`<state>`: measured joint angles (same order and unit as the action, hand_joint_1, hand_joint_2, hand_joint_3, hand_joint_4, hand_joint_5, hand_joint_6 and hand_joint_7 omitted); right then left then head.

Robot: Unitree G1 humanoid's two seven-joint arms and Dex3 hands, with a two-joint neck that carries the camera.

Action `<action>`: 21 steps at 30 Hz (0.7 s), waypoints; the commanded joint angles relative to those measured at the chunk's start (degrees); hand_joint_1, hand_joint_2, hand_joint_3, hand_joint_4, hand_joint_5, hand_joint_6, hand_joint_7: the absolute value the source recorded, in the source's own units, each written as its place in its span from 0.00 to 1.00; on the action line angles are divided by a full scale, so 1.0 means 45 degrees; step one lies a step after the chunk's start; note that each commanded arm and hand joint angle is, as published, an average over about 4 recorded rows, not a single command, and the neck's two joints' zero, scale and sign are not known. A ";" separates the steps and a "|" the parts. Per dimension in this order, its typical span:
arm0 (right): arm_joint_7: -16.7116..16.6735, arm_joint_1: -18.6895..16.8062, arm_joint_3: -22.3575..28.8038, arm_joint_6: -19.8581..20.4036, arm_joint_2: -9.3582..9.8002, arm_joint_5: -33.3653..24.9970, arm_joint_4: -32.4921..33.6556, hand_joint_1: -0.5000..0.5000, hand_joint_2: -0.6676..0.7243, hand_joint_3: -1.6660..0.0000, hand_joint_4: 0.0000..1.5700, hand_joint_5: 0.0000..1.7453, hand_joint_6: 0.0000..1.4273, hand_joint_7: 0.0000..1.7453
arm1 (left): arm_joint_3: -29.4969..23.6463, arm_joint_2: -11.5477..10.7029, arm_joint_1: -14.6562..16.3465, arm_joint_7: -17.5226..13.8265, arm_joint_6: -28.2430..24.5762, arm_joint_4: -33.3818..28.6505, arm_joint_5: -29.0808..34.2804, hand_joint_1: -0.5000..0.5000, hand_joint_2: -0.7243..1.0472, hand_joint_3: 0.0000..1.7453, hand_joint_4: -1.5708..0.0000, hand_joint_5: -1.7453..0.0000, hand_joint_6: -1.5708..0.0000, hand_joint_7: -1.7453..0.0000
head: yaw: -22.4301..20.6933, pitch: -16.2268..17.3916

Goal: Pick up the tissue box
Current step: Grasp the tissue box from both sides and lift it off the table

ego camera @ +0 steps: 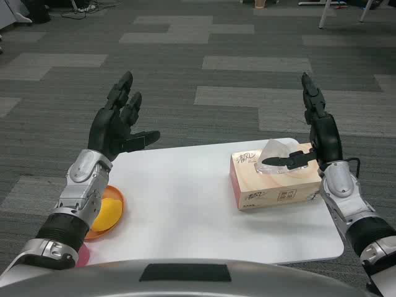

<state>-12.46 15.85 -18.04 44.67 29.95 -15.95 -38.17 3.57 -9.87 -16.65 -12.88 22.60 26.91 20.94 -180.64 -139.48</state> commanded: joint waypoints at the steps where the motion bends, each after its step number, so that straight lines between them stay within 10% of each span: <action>1: -0.1371 0.0169 -0.1010 0.1526 -0.1525 -0.0831 -0.0053 0.08 0.64 0.67 0.00 0.00 0.00 0.00 | 0.3718 -0.0521 -0.1625 0.0368 0.2368 0.2614 0.2924 1.00 1.00 0.12 1.00 1.00 1.00 1.00 | 0.0696 -0.4589; 3: -0.1371 0.0179 -0.1010 0.1519 -0.1518 -0.0831 -0.0053 0.10 0.64 0.67 0.00 0.00 0.00 0.00 | 0.3718 -0.0521 -0.1631 0.0371 0.2362 0.2623 0.2924 1.00 1.00 0.12 1.00 1.00 1.00 1.00 | 0.0420 -0.2729; 21: -0.1371 0.0286 -0.1039 0.1519 -0.1518 -0.0831 -0.0228 0.08 0.64 0.67 0.00 0.00 0.00 0.00 | 0.3835 -0.0521 -0.1807 0.0361 0.2362 0.2682 0.3022 1.00 1.00 0.12 1.00 1.00 1.00 1.00 | 0.0513 -0.1872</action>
<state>-18.40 15.88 -22.96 50.81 22.97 -19.43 -38.70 20.98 -11.82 -23.95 -11.45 32.57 38.31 34.32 -178.43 -149.06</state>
